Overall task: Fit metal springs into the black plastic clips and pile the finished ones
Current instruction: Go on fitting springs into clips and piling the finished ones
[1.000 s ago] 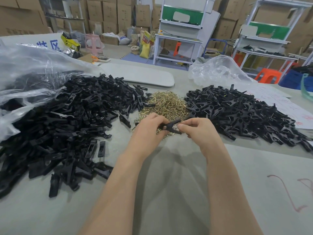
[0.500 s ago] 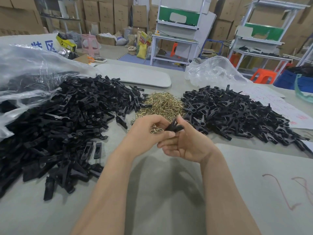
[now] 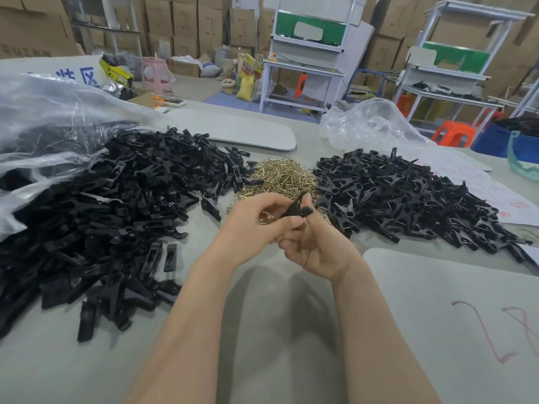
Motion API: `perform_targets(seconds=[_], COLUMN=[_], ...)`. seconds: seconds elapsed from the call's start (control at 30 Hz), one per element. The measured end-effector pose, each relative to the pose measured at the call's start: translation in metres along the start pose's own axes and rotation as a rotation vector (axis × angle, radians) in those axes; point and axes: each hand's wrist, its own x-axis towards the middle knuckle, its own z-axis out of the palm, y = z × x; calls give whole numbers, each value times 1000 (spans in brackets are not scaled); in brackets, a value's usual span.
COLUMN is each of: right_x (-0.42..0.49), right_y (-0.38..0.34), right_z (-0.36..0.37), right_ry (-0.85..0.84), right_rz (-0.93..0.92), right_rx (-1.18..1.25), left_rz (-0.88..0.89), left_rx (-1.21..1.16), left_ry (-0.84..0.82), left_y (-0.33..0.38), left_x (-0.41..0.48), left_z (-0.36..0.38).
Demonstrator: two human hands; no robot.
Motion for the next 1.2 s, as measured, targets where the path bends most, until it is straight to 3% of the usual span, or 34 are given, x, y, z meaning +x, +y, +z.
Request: perform_targets(seconds=[0.07,0.17,0.2,0.27,0.33,0.4,0.47,0.5,0.63,0.73,0.83,0.93,1.03,1.13,1.2], right_x=[-2,-2,-1,5,10,13,19,24,56,75,83,74,58,45,37], right_y=[-6,-8,-6,-6,-16,-25,-22,-17,17,36,42,36,20,10,12], right_z=[-6,-10,-8,-8,-8,-8,2,13,68,96,100,93,79,62,53], right_ry=[58,163,246,575,926,1037,1018,932,375,277,328,407,422,411,415], right_rz=[2,-142,-233,-463,-646,-584,-421,-417,-509,-354,-319,-488,-572,-603,-623], right_rx=[-114,-376,-473,-590,-653,-897,-1221,-1319,-1400,-1652,-1689,-1341,-895,-758,-723], left_rz=[-8,-26,-41,-75,-108,-148,-199,-236,-407,-433,-439,-454,-539,-553,-520], left_rx=[125,312,331,351,296,111,-114,-224,-571,-601,-588,-585,-528,-542,-523], left_ry=[34,-52,-72,-24,198,527,826,939,1171,1200,1225,1174,938,637,540], left_y=[-4,-9,-11,-13,-11,-8,-6,-6,-12,-13,-14,-16,-19,-22,-20], left_x=[1,-1,-1,1,3,6,7,8,8,7,8,9,10,13,14], left_z=[1,6,7,8,4,-2,-9,-14,-29,-31,-31,-30,-21,-8,-1])
